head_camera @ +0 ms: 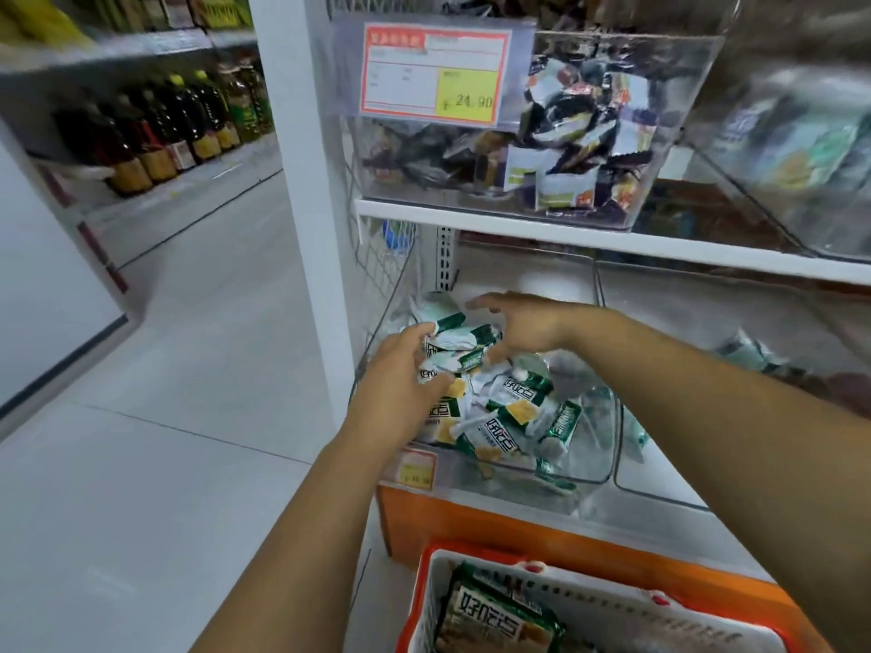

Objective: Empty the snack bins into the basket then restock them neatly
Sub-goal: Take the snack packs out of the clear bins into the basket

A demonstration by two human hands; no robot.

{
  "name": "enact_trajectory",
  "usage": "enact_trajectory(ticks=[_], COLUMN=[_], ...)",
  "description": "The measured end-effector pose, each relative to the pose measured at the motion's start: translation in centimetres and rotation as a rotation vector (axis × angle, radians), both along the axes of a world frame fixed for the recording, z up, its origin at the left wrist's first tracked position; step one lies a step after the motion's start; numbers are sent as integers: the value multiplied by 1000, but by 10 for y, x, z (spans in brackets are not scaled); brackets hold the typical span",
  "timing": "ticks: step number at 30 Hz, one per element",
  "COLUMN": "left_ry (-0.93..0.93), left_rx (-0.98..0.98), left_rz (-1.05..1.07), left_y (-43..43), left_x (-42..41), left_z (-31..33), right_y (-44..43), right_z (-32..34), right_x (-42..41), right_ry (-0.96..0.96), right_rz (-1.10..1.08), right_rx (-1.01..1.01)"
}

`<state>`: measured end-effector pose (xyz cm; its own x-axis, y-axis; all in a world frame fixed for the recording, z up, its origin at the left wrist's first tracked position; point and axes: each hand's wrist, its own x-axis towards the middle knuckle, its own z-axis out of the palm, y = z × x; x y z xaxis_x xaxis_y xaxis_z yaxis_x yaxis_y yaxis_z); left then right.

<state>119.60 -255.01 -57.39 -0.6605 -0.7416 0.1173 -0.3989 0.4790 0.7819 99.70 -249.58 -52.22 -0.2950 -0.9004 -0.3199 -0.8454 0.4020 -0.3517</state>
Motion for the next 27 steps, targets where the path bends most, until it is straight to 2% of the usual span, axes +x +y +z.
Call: enact_trajectory(ticks=[4,8,18,21,25,27], left_ry=[-20,4,-233,-175,-94,-81], left_rx=[-93,-112,-154,-143,-38,0], left_rz=[-24,-75,-172,-171,-134,-134], left_y=[-11,-20,-39,-39,-38,-36], left_x=[-13,-28,-55,-54,-50,-46], left_z=[-1,-2,-14,-19,-23,-22], right_y=[-25,-28,-6,-6,-8,-6], right_z=[-30,-42,-22,-21,-25,-24], right_x=[-4,-10,-27,-26,-14,-7], right_ry=[-94,2,-26,-117,-346,-382], right_rz=[9,67,30,2,-41,-66], right_rx=[102,117,71,65,37,29])
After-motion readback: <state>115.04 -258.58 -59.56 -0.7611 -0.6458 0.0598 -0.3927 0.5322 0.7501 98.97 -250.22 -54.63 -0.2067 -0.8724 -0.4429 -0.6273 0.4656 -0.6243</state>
